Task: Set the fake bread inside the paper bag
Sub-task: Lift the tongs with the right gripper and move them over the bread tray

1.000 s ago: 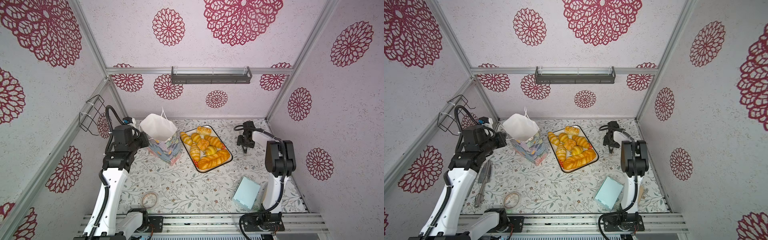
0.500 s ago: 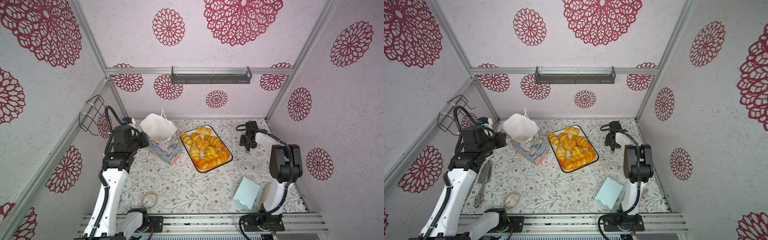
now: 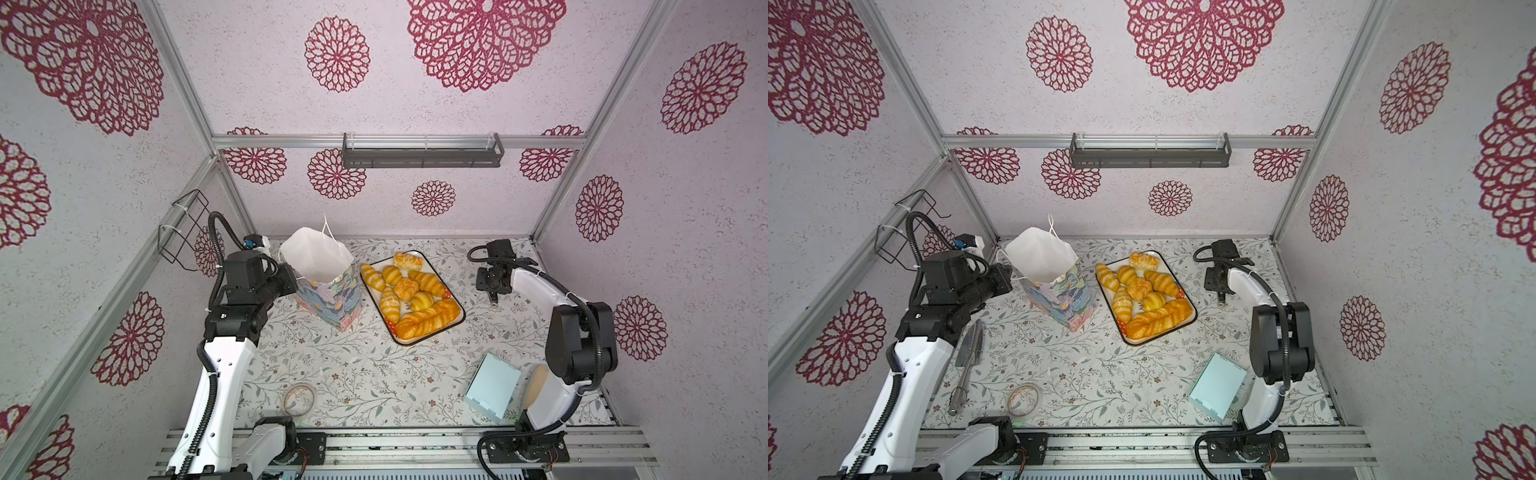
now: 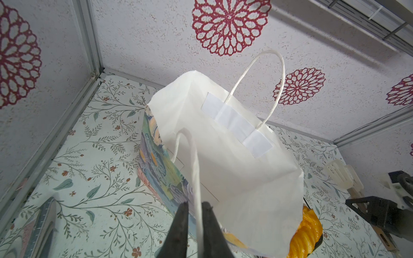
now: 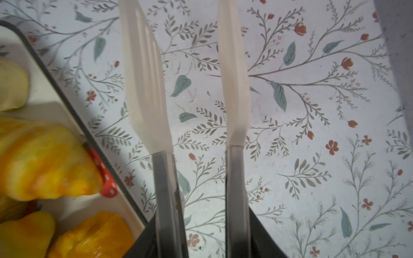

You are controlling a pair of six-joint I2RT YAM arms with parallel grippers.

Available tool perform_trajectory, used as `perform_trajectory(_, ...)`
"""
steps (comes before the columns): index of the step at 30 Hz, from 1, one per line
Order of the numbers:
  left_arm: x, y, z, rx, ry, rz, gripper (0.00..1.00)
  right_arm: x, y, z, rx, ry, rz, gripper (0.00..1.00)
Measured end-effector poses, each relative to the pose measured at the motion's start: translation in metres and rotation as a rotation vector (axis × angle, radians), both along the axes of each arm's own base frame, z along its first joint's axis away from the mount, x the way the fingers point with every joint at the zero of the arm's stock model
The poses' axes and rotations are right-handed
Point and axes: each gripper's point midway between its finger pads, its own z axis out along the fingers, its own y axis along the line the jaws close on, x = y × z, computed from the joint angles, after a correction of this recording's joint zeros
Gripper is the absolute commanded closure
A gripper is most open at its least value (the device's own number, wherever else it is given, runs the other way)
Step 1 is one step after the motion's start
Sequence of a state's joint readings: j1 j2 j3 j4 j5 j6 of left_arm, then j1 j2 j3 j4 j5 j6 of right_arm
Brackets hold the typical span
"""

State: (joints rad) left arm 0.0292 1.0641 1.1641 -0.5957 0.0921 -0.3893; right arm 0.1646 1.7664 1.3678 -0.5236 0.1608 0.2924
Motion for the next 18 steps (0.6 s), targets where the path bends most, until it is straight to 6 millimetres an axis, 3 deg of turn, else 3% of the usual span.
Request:
perform_trajectory(8,0.000,0.001,0.000,-0.001,0.000,0.004,0.84,-0.030,0.028,0.046,0.043,-0.059,0.081,0.52)
perform_trajectory(18,0.000,0.002,-0.001,-0.005,0.002,0.007,0.84,-0.076,0.067,0.059,0.121,-0.012,0.192,0.51)
